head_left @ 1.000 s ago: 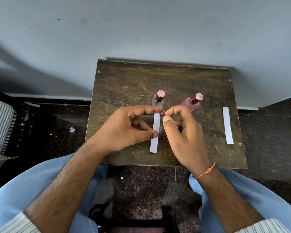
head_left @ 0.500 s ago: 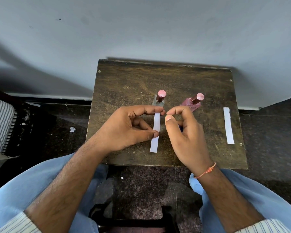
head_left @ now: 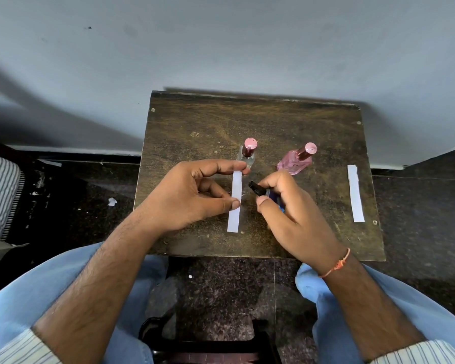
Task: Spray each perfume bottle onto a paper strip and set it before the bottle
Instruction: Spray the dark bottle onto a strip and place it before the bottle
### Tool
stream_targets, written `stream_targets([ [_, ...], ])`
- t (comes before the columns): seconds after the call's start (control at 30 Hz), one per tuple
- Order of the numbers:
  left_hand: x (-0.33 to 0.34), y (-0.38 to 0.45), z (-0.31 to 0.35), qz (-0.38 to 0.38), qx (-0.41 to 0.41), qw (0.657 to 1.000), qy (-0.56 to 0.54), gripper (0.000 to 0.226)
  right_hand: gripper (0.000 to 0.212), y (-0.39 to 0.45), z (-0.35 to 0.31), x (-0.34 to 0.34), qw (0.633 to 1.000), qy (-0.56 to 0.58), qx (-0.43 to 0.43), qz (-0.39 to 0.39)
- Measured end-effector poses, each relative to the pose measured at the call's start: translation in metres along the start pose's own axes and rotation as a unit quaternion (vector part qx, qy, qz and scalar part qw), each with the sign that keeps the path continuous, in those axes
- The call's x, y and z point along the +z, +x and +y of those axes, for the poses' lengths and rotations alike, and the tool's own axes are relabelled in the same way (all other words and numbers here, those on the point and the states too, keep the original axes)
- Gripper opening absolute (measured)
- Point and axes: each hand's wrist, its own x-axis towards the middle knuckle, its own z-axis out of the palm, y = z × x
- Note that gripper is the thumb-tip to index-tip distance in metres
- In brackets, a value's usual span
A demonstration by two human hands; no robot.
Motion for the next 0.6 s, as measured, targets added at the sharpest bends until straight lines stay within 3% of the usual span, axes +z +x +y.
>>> stream_targets([
  [0.33,0.001,0.001,0.002,0.002,-0.002,1.0,0.003,0.062,0.02,0.001,0.013,-0.014,0.988,-0.092,-0.112,0.049],
  [0.6,0.0,0.001,0.001,-0.002,-0.003,1.0,0.008,0.062,0.021,-0.001,0.017,-0.026,0.99,-0.077,-0.088,0.081],
])
